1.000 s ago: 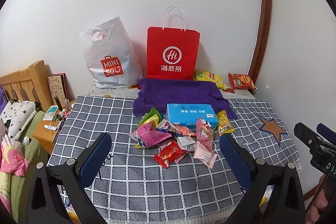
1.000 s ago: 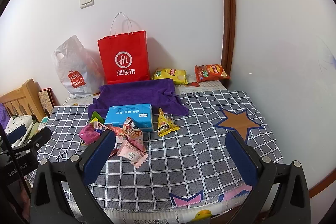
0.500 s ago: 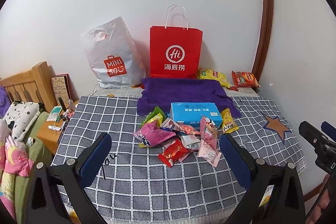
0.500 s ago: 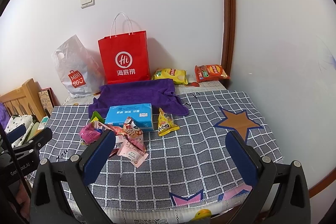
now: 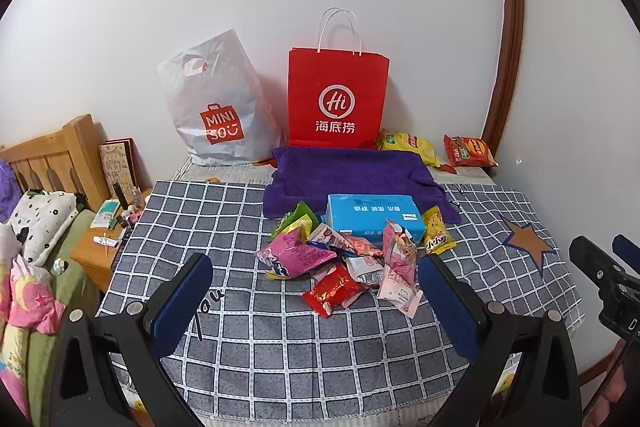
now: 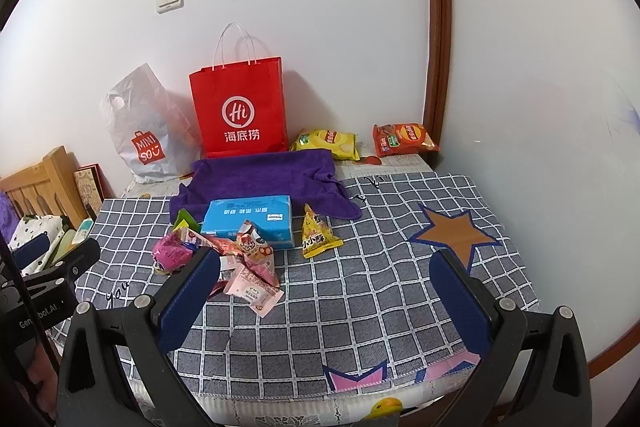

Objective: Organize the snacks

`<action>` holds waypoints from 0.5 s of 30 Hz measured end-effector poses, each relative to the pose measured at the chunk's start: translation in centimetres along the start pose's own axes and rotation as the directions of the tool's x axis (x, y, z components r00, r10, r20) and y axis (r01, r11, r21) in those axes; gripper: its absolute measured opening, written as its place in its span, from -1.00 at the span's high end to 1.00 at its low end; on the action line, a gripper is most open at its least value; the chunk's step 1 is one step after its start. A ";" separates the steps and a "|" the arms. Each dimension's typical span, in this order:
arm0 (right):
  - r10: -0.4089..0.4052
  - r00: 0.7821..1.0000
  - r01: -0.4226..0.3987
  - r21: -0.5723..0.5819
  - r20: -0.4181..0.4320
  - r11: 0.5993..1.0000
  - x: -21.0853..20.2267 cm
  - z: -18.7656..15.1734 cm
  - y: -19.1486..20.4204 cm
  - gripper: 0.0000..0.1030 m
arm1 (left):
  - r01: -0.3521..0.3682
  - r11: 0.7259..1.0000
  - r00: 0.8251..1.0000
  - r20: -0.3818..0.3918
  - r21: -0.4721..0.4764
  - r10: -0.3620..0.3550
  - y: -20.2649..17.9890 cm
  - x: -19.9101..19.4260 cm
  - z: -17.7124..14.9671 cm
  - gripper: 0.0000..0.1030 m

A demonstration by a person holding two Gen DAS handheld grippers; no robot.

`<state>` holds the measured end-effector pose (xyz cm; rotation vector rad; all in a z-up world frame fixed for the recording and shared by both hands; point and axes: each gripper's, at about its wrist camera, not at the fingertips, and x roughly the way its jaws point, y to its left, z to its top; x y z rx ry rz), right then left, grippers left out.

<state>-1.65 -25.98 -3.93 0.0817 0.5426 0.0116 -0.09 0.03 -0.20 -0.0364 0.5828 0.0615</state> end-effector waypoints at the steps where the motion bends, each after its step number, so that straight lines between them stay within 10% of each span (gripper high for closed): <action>1: -0.001 1.000 0.001 -0.001 0.001 1.000 0.0 0.0 0.1 -0.99 | -0.002 1.000 1.000 0.000 0.003 0.002 0.0 0.0 0.0 -1.00; 15: 0.024 1.000 -0.024 -0.039 -0.002 0.999 0.7 0.4 1.7 -0.99 | -0.042 0.999 0.999 -0.016 -0.017 0.041 0.6 0.4 0.6 -1.00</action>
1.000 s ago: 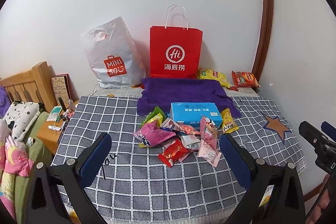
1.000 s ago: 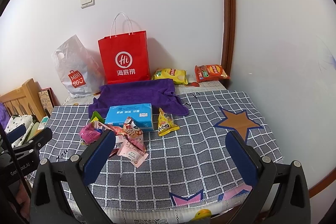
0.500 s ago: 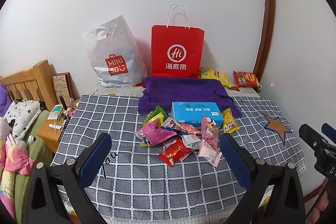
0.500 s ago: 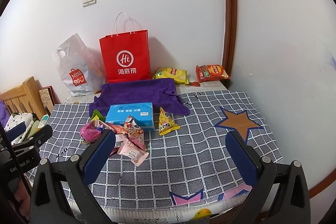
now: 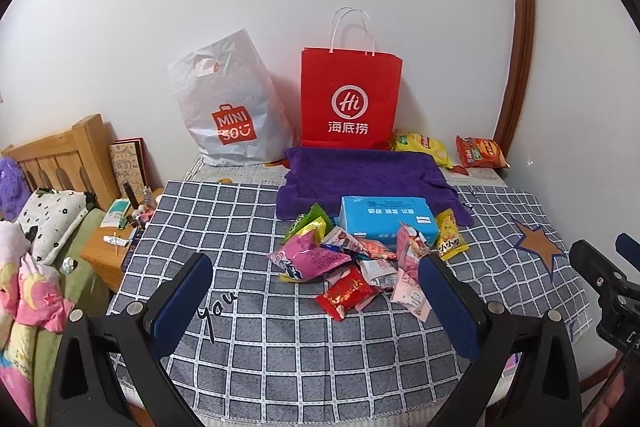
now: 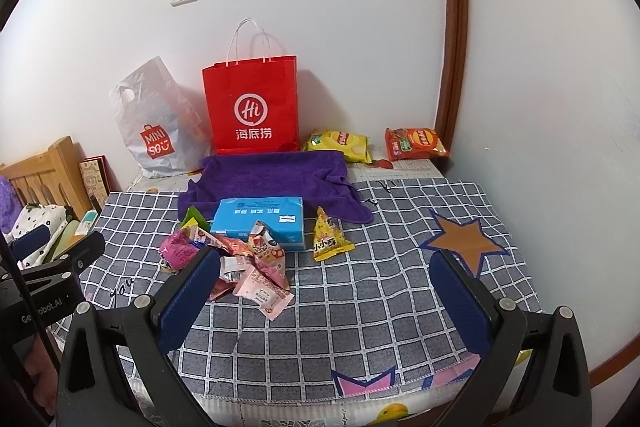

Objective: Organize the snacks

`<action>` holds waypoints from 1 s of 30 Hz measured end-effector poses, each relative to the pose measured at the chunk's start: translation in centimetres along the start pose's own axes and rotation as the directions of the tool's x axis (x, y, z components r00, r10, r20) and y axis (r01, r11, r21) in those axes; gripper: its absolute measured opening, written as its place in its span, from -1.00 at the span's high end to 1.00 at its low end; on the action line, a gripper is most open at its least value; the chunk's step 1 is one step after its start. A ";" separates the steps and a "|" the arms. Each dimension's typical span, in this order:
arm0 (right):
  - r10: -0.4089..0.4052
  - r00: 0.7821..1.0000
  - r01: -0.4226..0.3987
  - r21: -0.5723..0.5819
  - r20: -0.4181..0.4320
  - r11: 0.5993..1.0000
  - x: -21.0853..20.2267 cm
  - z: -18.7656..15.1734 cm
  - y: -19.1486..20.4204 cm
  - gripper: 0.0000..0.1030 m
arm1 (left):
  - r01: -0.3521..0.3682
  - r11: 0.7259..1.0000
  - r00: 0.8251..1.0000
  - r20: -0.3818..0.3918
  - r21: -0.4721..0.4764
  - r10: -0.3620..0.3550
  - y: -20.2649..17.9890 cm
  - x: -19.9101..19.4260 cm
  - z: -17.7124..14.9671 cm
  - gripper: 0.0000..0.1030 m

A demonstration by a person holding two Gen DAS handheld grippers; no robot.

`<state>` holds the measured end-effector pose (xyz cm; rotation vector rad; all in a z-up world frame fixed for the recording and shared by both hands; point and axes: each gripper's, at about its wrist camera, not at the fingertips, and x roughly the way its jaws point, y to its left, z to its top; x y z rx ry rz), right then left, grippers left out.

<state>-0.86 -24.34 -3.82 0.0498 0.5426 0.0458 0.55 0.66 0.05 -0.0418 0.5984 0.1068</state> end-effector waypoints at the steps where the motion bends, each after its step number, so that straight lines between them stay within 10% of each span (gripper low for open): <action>1: 0.001 1.000 -0.001 0.000 -0.003 1.000 0.2 0.1 0.1 -0.99 | -0.009 1.000 1.000 0.002 0.000 0.009 0.1 0.1 0.1 -1.00; 9: -0.005 1.000 0.005 -0.004 -0.021 1.000 2.5 0.1 -0.2 -0.99 | -0.018 0.995 1.000 -0.016 0.099 0.020 0.1 1.6 0.4 -1.00; 30: 0.046 0.979 -0.031 0.073 -0.201 0.997 18.9 -2.3 -3.5 -0.65 | 0.044 0.999 0.968 -0.247 -0.013 -0.046 3.7 15.2 -1.5 -1.00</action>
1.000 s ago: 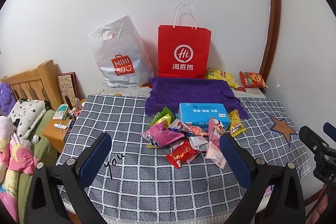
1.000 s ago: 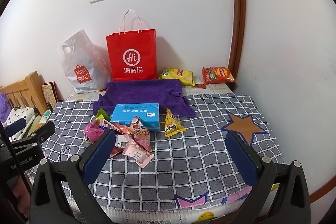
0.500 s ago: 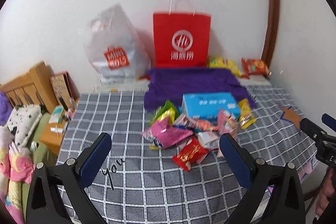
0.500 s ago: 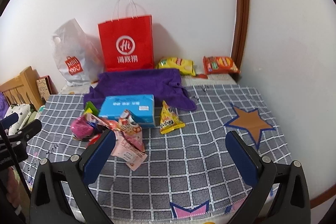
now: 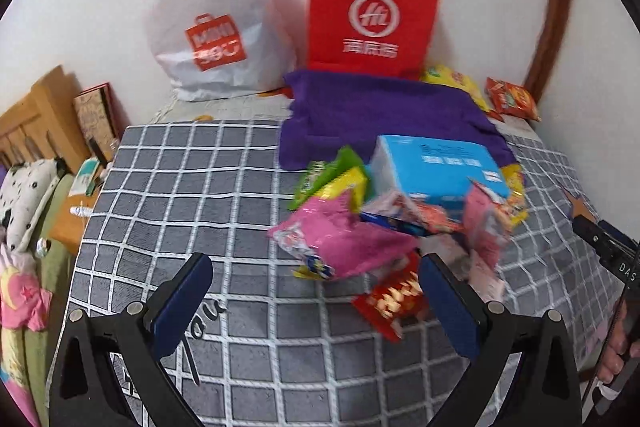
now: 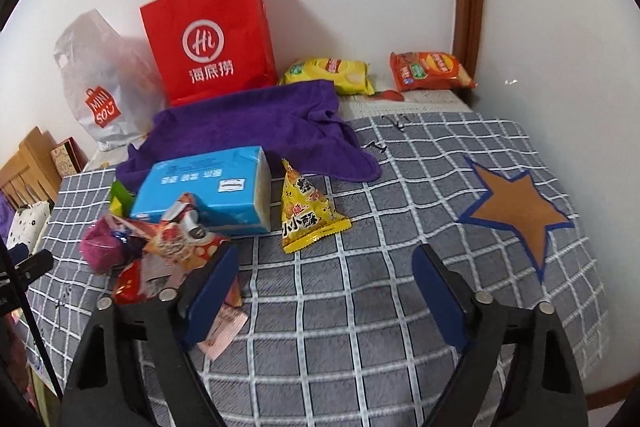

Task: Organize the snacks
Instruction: 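Grasp the yellow pyramid snack bag with the right tool while the left tool grasps the pink snack bag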

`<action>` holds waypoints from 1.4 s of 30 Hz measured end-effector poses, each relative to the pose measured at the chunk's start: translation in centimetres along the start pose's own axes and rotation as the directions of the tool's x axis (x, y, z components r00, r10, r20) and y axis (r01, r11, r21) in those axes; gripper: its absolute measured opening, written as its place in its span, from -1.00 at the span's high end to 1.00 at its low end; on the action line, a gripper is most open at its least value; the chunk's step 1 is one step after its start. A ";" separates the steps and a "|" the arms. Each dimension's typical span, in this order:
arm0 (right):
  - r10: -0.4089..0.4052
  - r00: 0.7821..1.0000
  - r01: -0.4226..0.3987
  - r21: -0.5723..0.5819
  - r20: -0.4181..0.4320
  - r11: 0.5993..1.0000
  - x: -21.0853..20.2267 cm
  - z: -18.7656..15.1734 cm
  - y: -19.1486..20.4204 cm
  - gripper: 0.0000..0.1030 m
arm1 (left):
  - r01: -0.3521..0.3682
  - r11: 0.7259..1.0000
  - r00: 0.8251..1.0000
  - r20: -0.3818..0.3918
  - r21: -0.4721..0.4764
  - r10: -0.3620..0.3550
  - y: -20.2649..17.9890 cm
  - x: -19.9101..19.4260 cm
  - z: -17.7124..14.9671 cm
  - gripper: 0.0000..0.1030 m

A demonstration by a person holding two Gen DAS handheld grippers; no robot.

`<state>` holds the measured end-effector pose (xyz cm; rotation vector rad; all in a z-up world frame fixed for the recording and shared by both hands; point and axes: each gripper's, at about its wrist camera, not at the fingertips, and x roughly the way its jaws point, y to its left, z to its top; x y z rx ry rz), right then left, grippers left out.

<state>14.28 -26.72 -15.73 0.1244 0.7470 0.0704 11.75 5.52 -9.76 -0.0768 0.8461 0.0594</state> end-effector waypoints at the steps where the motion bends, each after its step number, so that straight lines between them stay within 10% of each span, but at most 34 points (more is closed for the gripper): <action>1: 0.005 1.000 -0.005 -0.002 -0.008 1.000 0.6 0.2 -0.1 -0.64 | -0.005 1.000 1.000 -0.002 0.000 0.005 0.2 0.3 0.0 -1.00; 20: 0.057 0.994 -0.064 -0.080 -0.094 0.995 11.7 3.3 0.9 -0.51 | -0.052 0.999 0.996 -0.070 0.015 0.053 3.2 4.8 0.9 -0.97; 34: 0.079 0.985 -0.094 -0.089 -0.154 0.992 14.4 2.9 1.6 0.04 | 0.117 0.993 0.989 -0.087 -0.007 -0.117 2.2 6.6 2.6 -0.97; 42: 0.057 0.988 -0.069 -0.081 -0.141 0.994 11.5 1.6 0.8 0.04 | 0.211 0.959 0.952 -0.184 -0.191 -0.246 3.6 10.0 2.6 -0.78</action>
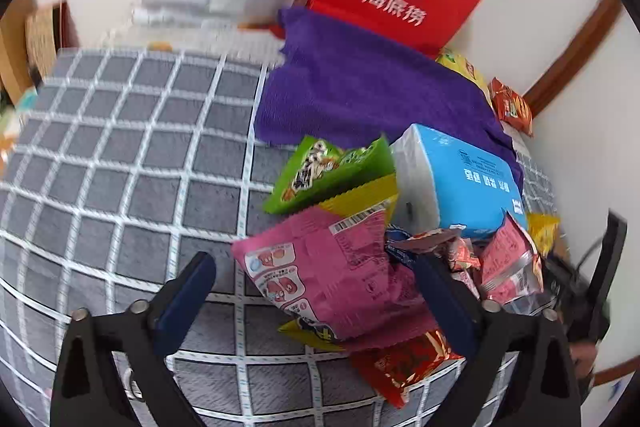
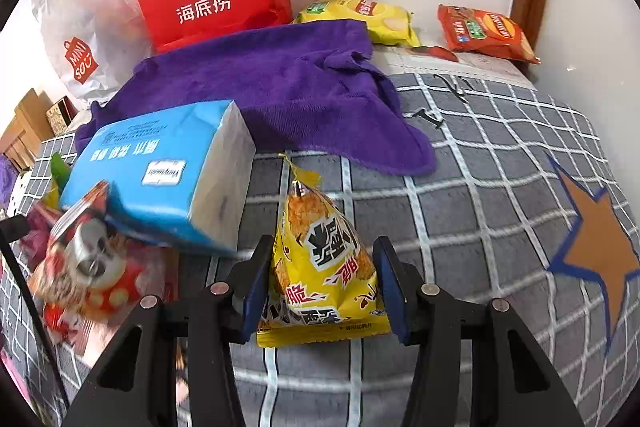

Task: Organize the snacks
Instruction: 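Grasp the yellow pyramid snack bag with the right tool while the left tool grasps the pink snack bag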

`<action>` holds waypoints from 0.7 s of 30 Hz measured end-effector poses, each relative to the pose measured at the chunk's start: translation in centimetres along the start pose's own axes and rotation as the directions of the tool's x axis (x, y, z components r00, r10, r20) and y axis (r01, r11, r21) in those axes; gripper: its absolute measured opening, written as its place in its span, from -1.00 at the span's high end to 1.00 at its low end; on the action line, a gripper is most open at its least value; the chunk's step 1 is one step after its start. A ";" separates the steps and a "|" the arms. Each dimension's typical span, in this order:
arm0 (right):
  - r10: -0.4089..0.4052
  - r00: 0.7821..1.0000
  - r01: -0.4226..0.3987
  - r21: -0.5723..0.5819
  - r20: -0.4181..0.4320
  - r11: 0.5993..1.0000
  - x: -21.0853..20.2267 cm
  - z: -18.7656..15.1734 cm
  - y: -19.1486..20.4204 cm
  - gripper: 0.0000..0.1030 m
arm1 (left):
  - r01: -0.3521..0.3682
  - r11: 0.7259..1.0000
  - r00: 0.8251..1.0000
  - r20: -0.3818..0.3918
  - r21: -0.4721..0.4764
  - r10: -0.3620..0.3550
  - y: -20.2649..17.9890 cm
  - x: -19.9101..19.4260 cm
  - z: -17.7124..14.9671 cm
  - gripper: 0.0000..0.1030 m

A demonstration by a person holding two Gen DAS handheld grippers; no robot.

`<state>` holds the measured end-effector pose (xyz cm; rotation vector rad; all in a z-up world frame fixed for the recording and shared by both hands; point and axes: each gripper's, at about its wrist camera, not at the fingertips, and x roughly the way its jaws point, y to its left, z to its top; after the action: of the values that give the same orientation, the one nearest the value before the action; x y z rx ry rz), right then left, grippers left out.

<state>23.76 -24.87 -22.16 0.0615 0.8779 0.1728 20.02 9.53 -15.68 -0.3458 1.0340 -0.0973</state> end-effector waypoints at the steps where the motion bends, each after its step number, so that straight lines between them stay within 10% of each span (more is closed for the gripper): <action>1: -0.002 1.000 0.003 0.003 0.000 1.000 -0.4 -0.3 0.0 0.04 | 0.015 1.000 1.000 -0.011 -0.021 -0.015 0.3 0.3 -0.1 -0.74; 21: -0.002 0.999 0.004 0.038 -0.034 0.999 -3.6 -3.8 1.6 0.04 | 0.053 0.999 0.998 -0.024 0.000 -0.053 1.3 -1.9 -2.8 -0.20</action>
<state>18.36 -23.98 -21.60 0.0928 0.9147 0.1549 16.57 10.57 -15.84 -0.3724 1.0488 -0.1494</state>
